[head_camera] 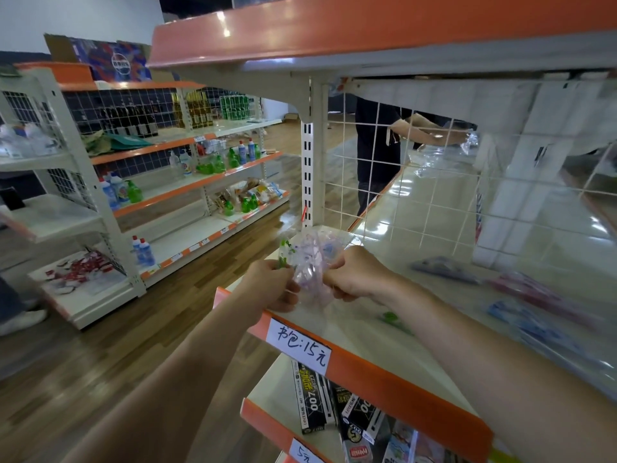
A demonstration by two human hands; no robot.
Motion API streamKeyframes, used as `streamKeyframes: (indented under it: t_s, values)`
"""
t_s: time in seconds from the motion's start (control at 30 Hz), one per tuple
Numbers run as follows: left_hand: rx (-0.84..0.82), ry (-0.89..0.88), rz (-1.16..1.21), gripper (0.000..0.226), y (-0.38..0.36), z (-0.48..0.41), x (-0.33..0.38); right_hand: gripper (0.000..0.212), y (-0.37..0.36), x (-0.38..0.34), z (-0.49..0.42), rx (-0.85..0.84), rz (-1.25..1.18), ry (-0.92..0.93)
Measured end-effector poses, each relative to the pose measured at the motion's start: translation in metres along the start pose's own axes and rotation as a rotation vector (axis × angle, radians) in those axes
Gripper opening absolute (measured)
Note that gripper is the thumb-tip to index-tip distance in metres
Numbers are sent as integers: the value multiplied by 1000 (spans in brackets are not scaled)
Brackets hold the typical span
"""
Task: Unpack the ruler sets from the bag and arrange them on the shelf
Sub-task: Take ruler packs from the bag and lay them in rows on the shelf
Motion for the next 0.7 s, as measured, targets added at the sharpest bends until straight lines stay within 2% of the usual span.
streamKeyframes:
  t_s: [0.1,0.23,0.47,0.6,0.7]
  values:
    - [-16,14,77,11,-2,2,1,21,20,5,19,-36,-55,-2]
    - [-46,28,161,16,-16,4,7,15,47,31,34,-32,-89,-65]
    - [-69,43,251,7,-50,-1,16,17,101,64,59,61,-118,-116]
    - [-150,52,320,24,-81,1,20,17,124,86,78,106,-156,-149]
    - [-178,75,327,20,-102,4,21,13,142,108,98,182,-271,-208]
Point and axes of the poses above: each hand's wrist, its own z-axis away from the middle knuckle, its own y-axis out of the back of the hand, x = y × z, the point moved 8 cm from there along -z, towards the middle knuckle, and after that the axes turned 4 degrees about x, right-handed, at the moved point
